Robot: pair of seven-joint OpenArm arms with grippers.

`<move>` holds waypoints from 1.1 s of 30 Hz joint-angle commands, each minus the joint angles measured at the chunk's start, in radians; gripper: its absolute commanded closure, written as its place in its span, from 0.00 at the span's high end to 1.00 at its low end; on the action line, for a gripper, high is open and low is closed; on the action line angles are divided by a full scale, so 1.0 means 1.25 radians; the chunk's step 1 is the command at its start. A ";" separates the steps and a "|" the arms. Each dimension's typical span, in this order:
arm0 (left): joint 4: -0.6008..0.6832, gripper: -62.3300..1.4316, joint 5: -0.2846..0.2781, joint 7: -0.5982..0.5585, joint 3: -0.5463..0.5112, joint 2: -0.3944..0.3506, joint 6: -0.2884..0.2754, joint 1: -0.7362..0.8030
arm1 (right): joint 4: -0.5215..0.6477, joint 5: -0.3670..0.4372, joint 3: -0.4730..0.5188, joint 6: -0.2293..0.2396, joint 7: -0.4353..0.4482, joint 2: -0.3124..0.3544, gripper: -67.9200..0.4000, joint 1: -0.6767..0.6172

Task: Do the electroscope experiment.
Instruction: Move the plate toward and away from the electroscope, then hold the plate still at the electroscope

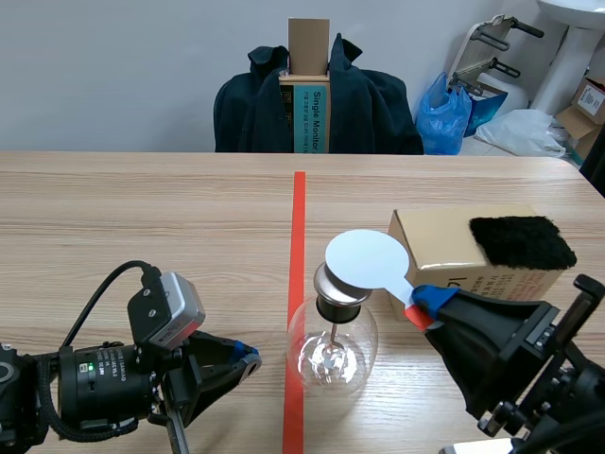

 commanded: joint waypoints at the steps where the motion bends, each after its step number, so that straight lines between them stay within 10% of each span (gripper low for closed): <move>1: 0.016 0.05 -0.008 -0.010 0.000 0.004 -0.003 0.002 | 0.015 0.010 0.001 -0.009 0.009 0.002 0.02 0.001; 33: 0.016 0.05 -0.008 -0.010 0.000 0.004 -0.003 0.002 | 0.015 0.010 0.001 -0.009 0.022 0.002 0.02 0.001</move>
